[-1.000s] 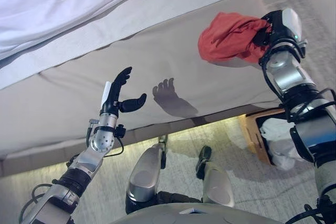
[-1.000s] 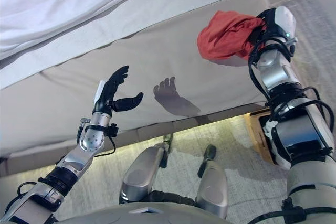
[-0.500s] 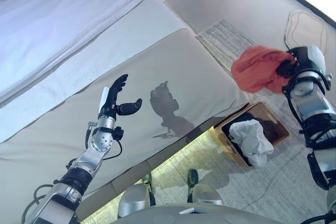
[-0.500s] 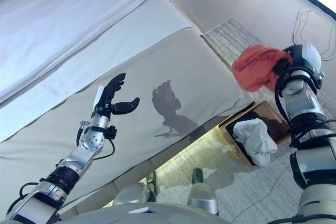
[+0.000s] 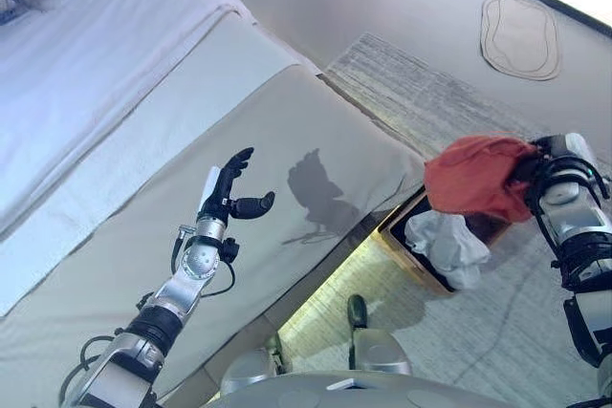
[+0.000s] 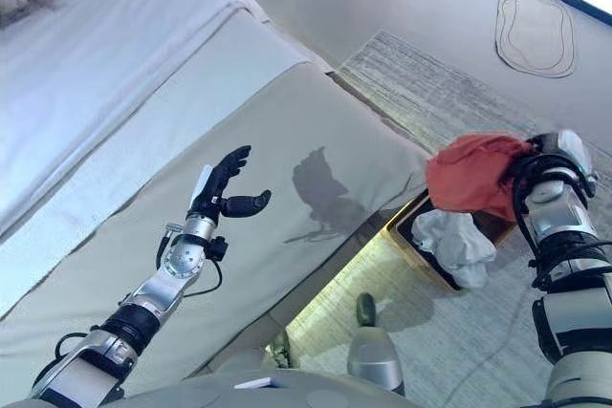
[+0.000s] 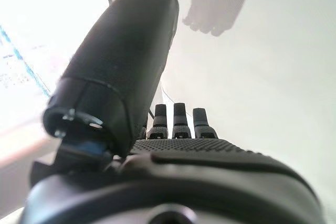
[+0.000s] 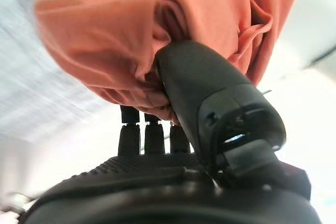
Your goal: Pick up the clothes from the bed and place them into the basket
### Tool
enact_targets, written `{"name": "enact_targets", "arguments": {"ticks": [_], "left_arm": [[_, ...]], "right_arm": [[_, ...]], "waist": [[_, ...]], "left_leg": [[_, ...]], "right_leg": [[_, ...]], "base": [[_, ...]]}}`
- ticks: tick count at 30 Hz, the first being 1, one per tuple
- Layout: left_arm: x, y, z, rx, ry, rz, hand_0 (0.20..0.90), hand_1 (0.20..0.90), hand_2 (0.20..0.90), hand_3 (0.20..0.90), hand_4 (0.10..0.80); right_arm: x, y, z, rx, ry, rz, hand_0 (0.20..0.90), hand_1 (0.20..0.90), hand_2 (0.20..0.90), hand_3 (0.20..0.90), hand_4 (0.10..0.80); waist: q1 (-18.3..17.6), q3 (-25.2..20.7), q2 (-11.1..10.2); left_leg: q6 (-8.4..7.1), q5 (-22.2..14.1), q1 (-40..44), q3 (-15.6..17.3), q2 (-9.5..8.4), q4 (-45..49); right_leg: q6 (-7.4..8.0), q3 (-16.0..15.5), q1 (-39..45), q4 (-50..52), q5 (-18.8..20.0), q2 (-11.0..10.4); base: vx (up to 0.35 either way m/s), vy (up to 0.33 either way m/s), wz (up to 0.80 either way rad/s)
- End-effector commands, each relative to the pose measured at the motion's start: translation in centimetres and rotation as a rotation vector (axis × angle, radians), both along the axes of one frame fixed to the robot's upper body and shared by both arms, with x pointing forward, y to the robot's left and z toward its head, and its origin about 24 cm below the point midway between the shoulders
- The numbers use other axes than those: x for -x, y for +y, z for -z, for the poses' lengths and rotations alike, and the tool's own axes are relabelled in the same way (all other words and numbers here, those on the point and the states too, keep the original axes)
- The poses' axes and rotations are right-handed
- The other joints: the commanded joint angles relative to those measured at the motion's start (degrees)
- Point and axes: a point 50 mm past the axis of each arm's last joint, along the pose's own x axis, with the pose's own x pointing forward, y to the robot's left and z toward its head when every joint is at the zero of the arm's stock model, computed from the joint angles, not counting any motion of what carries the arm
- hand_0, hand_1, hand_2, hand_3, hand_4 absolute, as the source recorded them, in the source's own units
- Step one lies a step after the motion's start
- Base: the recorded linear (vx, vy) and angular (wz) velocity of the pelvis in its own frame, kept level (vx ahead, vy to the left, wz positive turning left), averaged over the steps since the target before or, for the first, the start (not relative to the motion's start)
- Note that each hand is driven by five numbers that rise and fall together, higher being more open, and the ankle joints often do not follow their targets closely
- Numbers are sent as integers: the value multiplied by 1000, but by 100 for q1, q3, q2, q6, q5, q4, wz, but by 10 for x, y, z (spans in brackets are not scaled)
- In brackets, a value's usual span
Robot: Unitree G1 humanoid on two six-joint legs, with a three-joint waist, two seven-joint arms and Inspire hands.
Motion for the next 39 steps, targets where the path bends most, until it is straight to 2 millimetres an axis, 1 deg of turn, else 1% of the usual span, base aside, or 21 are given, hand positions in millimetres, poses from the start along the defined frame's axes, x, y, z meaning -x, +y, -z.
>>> {"name": "enact_targets", "arguments": {"ticks": [1,3,5,8,10,20,21,22,23,24,26,27,28,39], "left_arm": [[-8,-7,-20,-3,-120,65,900,900,900,900,800],[-7,-8,-20,1,-118,78,900,900,900,900,800],[-7,-10,-21,3,-121,85,900,900,900,900,800],[-8,-13,-23,16,-137,96,900,900,900,900,800],[-7,-13,-23,22,-142,99,900,900,900,900,800],[-4,-19,-23,47,-145,117,900,900,900,900,800],[-4,-19,-23,51,-144,119,900,900,900,900,800],[-4,-20,-23,52,-144,122,900,900,900,900,800],[-4,-21,-23,54,-145,125,900,900,900,900,800],[-4,-22,-23,56,-146,127,900,900,900,900,800],[-3,-23,-22,58,-145,128,900,900,900,900,800],[-3,-23,-22,58,-145,126,900,900,900,900,800],[-3,-23,-22,60,-143,123,900,900,900,900,800],[1,-16,-18,57,-127,105,900,900,900,900,800]], "right_arm": [[-4,-15,-36,90,-102,34,300,300,300,200,100],[2,-20,-29,77,-88,74,300,300,300,200,100],[4,-23,-28,75,-85,101,300,300,300,200,100],[8,-30,-32,82,-89,139,300,300,300,200,100],[9,-32,-32,88,-90,148,300,300,300,200,100],[13,-38,-39,131,-104,142,300,300,300,200,100],[13,-38,-40,137,-106,142,309,309,309,211,111],[13,-38,-40,140,-109,142,328,328,328,233,133],[12,-38,-41,147,-113,143,371,371,371,282,182],[12,-38,-43,150,-114,143,373,373,373,285,185],[13,-40,-45,162,-118,150,476,476,476,406,306],[13,-40,-46,165,-121,152,728,728,728,700,600],[13,-41,-48,173,-122,153,900,900,900,900,800],[12,-41,-58,232,-148,151,900,900,900,900,800]], "waist": [[83,-515,-59],[87,-484,27],[90,-449,83],[88,-352,238],[76,-322,303],[22,-244,518],[18,-244,535],[16,-245,541],[13,-242,557],[13,-239,567],[13,-240,590],[10,-238,595],[9,-238,602],[44,-284,572]], "left_leg": [[-384,-520,-198,39,273,13],[-409,-509,-218,9,262,13],[-426,-500,-239,-14,255,13],[-449,-474,-308,-54,232,13],[-460,-461,-331,-62,222,13],[-508,-425,-361,-68,196,13],[-513,-420,-358,-66,196,13],[-515,-421,-361,-66,194,13],[-518,-419,-365,-67,193,13],[-520,-418,-365,-69,193,13],[-527,-412,-369,-74,189,13],[-529,-410,-374,-76,189,13],[-530,-406,-378,-81,185,13],[-539,-378,-393,-122,189,13]], "right_leg": [[-44,89,-183,118,-187,-2],[-61,104,-195,113,-206,4],[-65,94,-222,113,-208,1],[-72,90,-296,107,-210,-17],[-72,91,-320,105,-211,-25],[-93,73,-346,90,-235,-49],[-93,75,-343,92,-238,-55],[-93,80,-344,91,-240,-56],[-95,79,-346,89,-244,-58],[-97,76,-345,88,-246,-59],[-96,69,-342,82,-243,-62],[-97,67,-344,79,-244,-64],[-96,69,-340,76,-245,-67],[-103,41,-304,51,-244,-65]], "base": [[58,-84,0],[51,-77,2],[7,-42,2],[-16,-13,3],[-7,-13,8],[0,-2,1],[0,0,0],[1,-2,-3],[0,0,0],[0,0,0],[0,0,0],[0,0,0],[0,0,0],[-4,-1,1]]}}
